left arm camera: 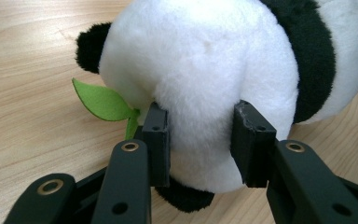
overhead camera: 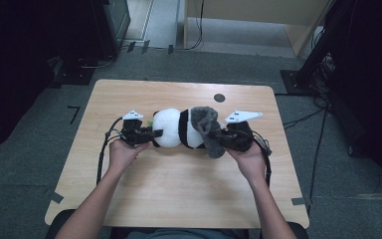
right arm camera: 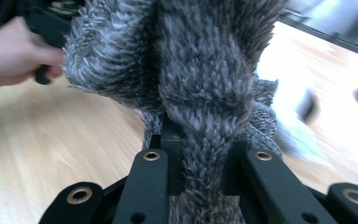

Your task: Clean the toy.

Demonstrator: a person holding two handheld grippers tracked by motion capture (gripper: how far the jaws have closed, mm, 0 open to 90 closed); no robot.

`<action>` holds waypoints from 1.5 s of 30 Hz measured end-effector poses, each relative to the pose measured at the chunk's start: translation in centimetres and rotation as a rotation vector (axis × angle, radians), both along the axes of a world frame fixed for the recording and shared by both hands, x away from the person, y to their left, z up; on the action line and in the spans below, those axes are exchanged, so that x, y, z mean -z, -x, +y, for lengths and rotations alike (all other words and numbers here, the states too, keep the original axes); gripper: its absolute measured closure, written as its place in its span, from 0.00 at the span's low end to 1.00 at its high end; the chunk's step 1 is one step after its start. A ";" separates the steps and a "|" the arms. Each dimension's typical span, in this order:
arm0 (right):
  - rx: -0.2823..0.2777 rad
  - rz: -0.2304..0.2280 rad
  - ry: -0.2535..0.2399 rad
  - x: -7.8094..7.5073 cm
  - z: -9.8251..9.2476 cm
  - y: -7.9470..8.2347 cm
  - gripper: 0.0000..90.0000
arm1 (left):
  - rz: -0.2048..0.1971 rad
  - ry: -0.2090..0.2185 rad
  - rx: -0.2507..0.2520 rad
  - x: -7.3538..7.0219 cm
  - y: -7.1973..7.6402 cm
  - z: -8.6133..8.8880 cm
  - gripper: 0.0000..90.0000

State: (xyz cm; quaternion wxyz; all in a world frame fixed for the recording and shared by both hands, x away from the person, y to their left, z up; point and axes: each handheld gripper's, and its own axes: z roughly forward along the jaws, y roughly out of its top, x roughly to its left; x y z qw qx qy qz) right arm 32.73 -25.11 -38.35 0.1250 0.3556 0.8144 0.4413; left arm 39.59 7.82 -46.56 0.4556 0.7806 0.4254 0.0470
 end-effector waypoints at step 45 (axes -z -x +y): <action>-0.068 0.046 0.074 3.8 2.6 -2.0 0.87 | -0.010 -0.021 0.005 0.0 0.0 -0.2 0.71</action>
